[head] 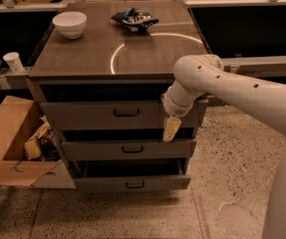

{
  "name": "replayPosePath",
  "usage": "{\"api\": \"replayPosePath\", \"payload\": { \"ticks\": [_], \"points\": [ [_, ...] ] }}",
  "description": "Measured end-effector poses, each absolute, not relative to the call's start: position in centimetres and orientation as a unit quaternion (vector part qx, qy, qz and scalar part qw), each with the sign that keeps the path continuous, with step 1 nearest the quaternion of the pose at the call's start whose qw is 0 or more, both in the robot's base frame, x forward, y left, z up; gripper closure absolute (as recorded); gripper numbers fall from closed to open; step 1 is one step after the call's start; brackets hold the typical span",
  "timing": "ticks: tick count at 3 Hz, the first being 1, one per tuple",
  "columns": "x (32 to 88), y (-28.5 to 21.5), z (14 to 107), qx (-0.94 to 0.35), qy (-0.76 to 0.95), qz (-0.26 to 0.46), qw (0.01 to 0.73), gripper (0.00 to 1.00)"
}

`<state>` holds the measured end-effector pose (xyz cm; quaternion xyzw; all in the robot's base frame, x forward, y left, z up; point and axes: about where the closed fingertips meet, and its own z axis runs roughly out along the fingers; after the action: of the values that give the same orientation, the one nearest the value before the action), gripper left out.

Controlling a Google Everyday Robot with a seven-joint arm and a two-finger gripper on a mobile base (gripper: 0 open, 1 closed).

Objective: Open top drawer

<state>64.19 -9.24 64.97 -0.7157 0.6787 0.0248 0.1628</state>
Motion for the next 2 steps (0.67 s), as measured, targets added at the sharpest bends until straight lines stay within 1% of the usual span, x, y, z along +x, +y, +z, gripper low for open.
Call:
{"api": "replayPosePath", "payload": {
  "ticks": [2],
  "points": [
    [63.45, -9.72, 65.34, -0.713, 0.680, 0.039, 0.165, 0.65]
  ]
}}
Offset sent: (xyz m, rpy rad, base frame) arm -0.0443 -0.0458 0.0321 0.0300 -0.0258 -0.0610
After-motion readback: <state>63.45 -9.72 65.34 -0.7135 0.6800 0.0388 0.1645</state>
